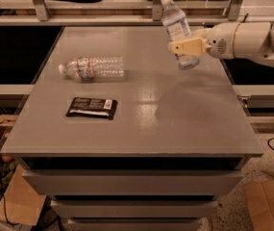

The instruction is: Place blue plastic bottle upright

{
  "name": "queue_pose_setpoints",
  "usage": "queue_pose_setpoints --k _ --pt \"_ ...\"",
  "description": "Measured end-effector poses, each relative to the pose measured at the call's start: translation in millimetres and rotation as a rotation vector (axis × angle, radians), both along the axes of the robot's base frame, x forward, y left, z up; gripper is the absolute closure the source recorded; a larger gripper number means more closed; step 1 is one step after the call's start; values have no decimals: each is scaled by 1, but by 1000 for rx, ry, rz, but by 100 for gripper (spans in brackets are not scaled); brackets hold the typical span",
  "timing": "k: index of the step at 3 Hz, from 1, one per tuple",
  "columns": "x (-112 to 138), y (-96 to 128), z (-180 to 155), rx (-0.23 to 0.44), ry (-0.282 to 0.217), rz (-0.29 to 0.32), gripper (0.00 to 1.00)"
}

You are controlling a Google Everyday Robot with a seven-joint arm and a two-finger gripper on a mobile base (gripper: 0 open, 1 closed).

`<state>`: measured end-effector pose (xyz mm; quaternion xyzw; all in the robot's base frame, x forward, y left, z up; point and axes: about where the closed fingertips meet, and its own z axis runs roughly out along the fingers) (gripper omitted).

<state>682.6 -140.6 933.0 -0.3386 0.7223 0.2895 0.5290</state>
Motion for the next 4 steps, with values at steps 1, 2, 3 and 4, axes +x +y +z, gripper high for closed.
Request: queue_pose_setpoints --k 1,2,3,4 --pt "-6 -1 -2 85 -59 22 100" --pt "-10 3 -1 146 -96 48 100" --pt "-14 3 0 210 -119 71 100" --pt "-19 0 -2 265 -135 93 100"
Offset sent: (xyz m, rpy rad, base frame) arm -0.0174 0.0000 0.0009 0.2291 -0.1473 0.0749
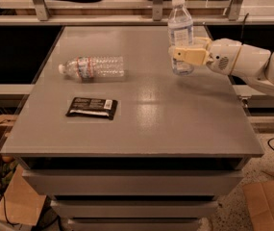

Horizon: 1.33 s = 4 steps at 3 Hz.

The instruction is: Place blue plastic bottle upright

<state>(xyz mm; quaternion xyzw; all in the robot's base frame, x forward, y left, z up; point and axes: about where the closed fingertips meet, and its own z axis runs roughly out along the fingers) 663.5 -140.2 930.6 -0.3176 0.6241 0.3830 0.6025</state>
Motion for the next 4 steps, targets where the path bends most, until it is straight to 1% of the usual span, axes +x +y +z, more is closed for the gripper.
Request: queue_pose_setpoints --k 3,4 --pt "-7 -15 -9 71 -8 11 100" --pt "-9 -20 -12 85 -10 12 100"
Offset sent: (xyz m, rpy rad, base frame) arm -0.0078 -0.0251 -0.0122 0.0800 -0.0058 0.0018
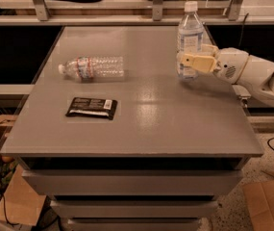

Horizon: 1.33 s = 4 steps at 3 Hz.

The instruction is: Place blue plastic bottle upright

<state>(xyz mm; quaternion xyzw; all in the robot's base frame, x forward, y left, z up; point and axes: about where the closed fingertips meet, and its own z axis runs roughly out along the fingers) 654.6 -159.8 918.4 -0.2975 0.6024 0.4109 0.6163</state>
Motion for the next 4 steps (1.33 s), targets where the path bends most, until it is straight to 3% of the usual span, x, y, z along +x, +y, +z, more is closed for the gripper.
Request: queue_pose_setpoints --k 4 --pt "-9 -19 -9 68 -52 5 100"
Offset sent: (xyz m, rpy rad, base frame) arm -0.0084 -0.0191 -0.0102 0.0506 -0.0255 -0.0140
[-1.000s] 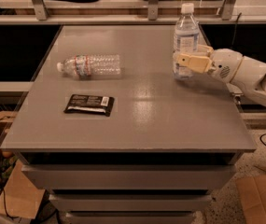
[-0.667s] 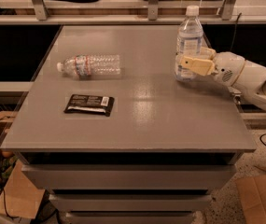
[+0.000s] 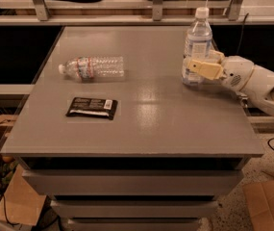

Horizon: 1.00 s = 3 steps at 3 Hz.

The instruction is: Place blue plastic bottle upright

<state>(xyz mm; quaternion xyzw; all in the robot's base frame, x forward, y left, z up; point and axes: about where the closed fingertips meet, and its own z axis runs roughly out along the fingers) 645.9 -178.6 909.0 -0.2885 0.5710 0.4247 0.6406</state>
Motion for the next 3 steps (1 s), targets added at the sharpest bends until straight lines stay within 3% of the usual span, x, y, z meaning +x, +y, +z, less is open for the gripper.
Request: queue_pose_setpoints --k 1,3 --pt "0 -2 -1 8 -4 2 82" --pt "-1 -4 0 12 -16 10 36"
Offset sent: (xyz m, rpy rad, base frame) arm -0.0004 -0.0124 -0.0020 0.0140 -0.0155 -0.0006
